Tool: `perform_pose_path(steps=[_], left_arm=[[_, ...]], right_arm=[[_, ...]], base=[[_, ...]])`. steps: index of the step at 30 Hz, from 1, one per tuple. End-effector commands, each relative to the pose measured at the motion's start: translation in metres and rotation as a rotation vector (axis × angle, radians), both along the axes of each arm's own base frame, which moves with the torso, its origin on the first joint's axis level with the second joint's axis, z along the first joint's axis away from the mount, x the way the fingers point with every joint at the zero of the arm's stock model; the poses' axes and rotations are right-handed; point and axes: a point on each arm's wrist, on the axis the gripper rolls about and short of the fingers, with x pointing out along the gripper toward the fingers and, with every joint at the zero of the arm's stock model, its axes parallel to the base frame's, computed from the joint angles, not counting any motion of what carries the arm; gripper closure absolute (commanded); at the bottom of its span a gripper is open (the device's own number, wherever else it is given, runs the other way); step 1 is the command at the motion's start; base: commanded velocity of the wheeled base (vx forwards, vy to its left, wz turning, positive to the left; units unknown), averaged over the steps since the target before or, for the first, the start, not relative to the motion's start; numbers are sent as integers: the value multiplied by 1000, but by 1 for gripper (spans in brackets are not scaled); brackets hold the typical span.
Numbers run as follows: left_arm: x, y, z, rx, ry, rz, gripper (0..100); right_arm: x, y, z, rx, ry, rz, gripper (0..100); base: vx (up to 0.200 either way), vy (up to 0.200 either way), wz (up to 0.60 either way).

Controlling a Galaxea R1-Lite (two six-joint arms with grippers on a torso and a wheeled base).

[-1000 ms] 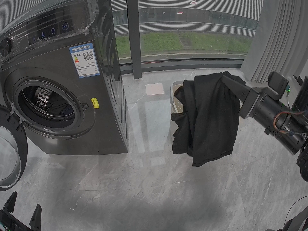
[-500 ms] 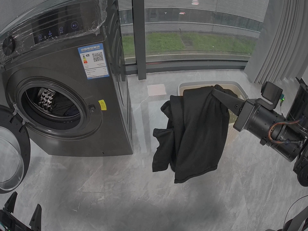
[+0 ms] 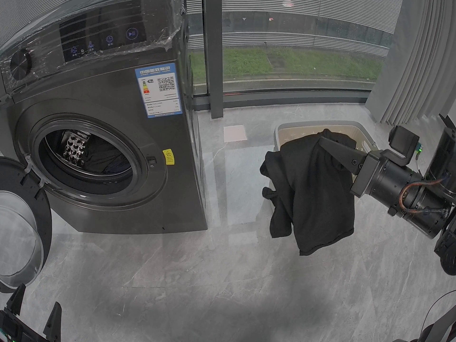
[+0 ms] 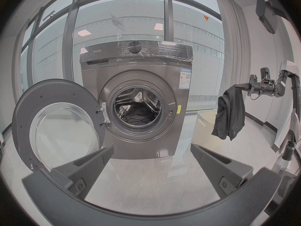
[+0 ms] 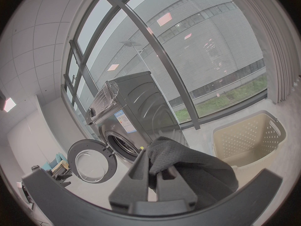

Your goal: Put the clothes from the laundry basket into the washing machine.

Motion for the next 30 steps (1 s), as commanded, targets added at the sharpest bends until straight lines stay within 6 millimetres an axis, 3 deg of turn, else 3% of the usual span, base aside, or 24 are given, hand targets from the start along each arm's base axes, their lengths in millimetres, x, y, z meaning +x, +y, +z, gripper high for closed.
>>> perform_pose_path(steps=[1, 11, 30], left_arm=[[0, 0, -5, 0, 2, 0, 0], [0, 0, -5, 0, 4, -1, 0], [0, 0, -5, 4, 4, 0, 0]], right_arm=[[0, 0, 4, 11, -16, -1, 100], [-1, 0, 8, 11, -35, -4, 100], [-1, 2, 9, 3, -46, -20, 100]], base=[[0, 0, 600], [0, 0, 60], [0, 189, 0]])
